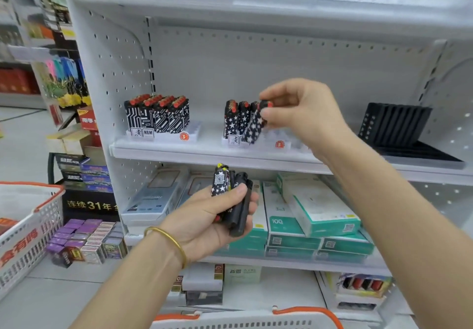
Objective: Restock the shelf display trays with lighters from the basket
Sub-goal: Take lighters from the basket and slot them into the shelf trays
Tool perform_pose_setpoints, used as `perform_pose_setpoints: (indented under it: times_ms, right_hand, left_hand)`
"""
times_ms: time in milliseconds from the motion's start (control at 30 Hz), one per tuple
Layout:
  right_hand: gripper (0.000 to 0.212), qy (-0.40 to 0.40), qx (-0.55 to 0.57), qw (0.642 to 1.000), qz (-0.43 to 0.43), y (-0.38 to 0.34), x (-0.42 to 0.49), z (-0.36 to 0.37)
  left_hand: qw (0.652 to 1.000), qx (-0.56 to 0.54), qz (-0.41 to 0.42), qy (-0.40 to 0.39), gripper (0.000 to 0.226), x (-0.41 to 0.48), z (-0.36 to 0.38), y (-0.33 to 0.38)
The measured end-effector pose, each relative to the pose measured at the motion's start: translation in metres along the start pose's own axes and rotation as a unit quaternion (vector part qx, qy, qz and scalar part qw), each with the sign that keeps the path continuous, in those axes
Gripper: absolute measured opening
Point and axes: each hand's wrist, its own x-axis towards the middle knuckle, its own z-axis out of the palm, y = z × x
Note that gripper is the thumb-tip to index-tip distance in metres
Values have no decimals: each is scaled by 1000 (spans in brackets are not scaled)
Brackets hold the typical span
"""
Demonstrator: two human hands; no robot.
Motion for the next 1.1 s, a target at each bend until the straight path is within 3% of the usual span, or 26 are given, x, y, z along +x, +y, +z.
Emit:
perform_pose_setpoints:
  times_ms: [200, 567, 800, 967, 1100]
  right_hand:
    - [25, 1, -70, 997, -23, 15, 50, 14]
    - [20, -23, -223, 971, -80, 16, 57, 23]
    - [20, -59, -221, 971, -71, 14, 59, 18]
    - [22, -5, -287, 954, -91, 23, 58, 26]
    - [34, 13, -349, 932, -100, 24, 46, 30]
  left_hand:
    - [999, -6, -28, -21, 29, 8, -1, -4]
    - [1000, 2, -28, 9, 43, 14, 2, -7]
    - [999, 48, 4, 22, 33, 16, 0, -10]
    - [997, 77, 14, 20, 39, 16, -2, -12]
    - [991, 127, 20, 29, 20, 15, -4, -15]
